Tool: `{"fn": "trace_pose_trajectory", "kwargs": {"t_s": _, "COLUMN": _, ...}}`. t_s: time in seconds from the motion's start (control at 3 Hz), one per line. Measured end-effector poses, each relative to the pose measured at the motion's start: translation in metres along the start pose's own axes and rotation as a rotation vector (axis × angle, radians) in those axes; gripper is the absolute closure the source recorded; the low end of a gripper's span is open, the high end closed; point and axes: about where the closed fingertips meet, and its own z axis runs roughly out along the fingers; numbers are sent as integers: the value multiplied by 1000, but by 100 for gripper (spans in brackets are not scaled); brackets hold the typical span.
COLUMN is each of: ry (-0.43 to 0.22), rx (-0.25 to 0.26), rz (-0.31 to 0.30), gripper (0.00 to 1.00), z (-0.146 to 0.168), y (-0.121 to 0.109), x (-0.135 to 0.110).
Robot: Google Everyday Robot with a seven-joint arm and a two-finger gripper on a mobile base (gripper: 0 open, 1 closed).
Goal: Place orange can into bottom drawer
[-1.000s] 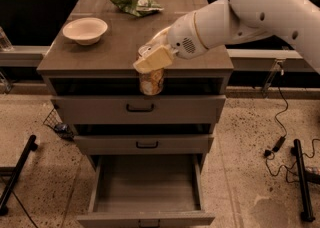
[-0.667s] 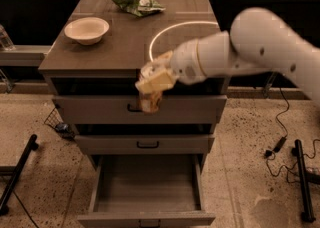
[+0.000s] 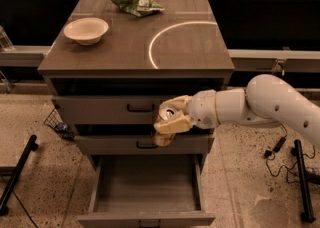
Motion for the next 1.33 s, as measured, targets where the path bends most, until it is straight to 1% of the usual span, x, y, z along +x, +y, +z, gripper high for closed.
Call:
{"fn": "trace_pose_trajectory", "kwargs": {"t_s": 0.33, "ry": 12, "rx": 15, "rz": -14, "gripper": 100, "z": 3, "y": 2, "x": 11}}
{"fn": "trace_pose_trajectory", "kwargs": {"t_s": 0.67, "ry": 35, "rx": 89, "rz": -94, "gripper": 100, "z": 13, "y": 5, "x": 56}}
{"fn": "trace_pose_trajectory", "kwargs": {"t_s": 1.0, "ry": -5, "rx": 143, "rz": -168, "gripper": 100, "z": 28, "y": 5, "x": 132}}
{"fn": "trace_pose_trajectory", "kwargs": {"t_s": 1.33, "ry": 7, "rx": 124, "rz": -135, "gripper": 100, "z": 43, "y": 0, "x": 168}}
